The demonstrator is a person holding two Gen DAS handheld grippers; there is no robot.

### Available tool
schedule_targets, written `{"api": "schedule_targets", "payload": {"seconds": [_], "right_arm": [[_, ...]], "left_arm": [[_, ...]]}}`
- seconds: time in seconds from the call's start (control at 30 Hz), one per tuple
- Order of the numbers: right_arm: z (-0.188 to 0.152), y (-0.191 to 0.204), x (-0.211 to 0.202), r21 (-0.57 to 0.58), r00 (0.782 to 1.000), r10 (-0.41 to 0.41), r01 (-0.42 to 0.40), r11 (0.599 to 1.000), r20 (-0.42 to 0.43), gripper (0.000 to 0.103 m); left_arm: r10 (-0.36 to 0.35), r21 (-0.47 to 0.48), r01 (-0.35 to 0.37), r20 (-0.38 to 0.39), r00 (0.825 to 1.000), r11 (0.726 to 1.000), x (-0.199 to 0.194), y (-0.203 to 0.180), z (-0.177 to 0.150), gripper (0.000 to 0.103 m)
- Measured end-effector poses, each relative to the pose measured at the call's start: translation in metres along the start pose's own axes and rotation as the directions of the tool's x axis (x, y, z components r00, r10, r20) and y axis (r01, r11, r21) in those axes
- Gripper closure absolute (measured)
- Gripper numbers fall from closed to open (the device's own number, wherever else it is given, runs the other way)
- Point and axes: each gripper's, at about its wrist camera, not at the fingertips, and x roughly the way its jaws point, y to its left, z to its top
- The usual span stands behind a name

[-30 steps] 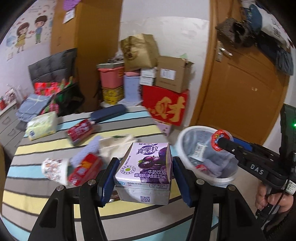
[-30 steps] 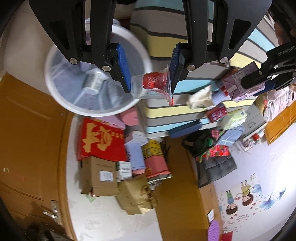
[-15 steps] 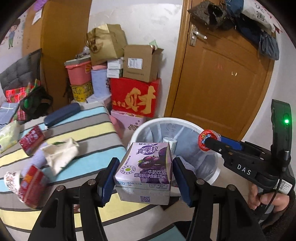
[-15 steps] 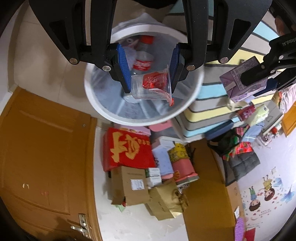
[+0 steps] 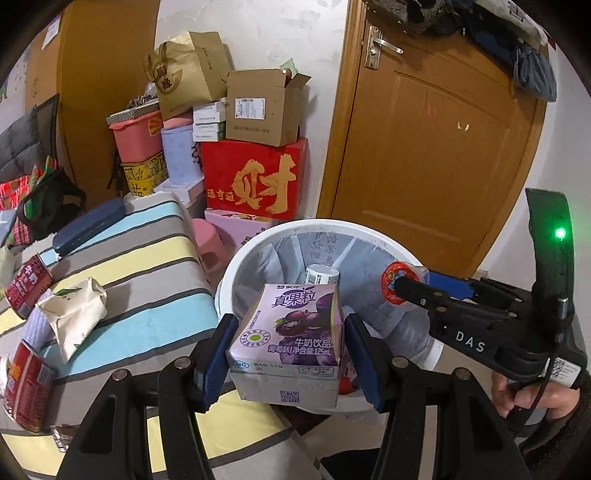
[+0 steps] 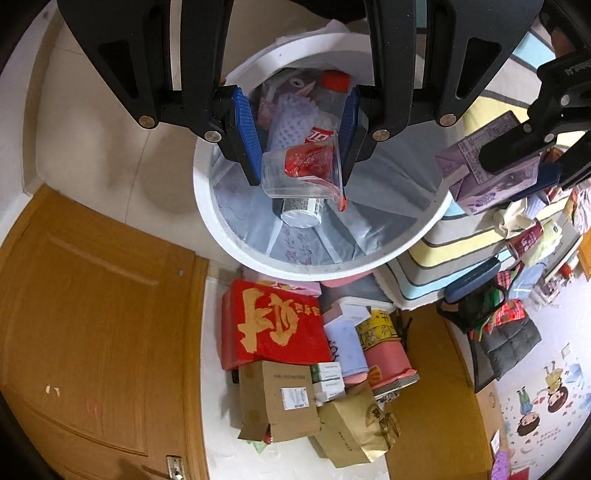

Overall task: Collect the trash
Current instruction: 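Open both tools to drop the cup and carton into the wastebasket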

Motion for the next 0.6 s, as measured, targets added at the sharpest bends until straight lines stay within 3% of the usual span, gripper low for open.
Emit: {"api": "schedule_targets", "payload": {"seconds": [0.1,0.17,0.23,0.6], "right_arm": [[0.0,-0.003,0.004,-0.005,1.0,-0.006,0.006,1.0,-0.01,0.062],[0.0,-0.005,0.004,-0.005,1.0,-0.003,0.003,1.0,-0.013,0.059],[0.001,-0.005,0.005,-0.004,1.0,-0.009,0.009,1.0,-0.018,0.041],[-0.001,0.003,-0.002,-0.002,1.0,-0.009,0.009,1.0,0.008,0.04]], "left_arm": [[-0.005,0.001,0.005,0.0,1.0,1.0,0.001,0.0,0.001,0.043],[-0.008,0.002,0.008,0.005,1.0,1.0,0.001,0.0,0.0,0.038],[-0.005,-0.004,0.005,0.01,1.0,1.0,-0.001,0.001,0.0,0.034],[0.025,-0.037,-0.023,0.041,0.999,0.999,-0.025,0.013,-0.003,0.034]]}}
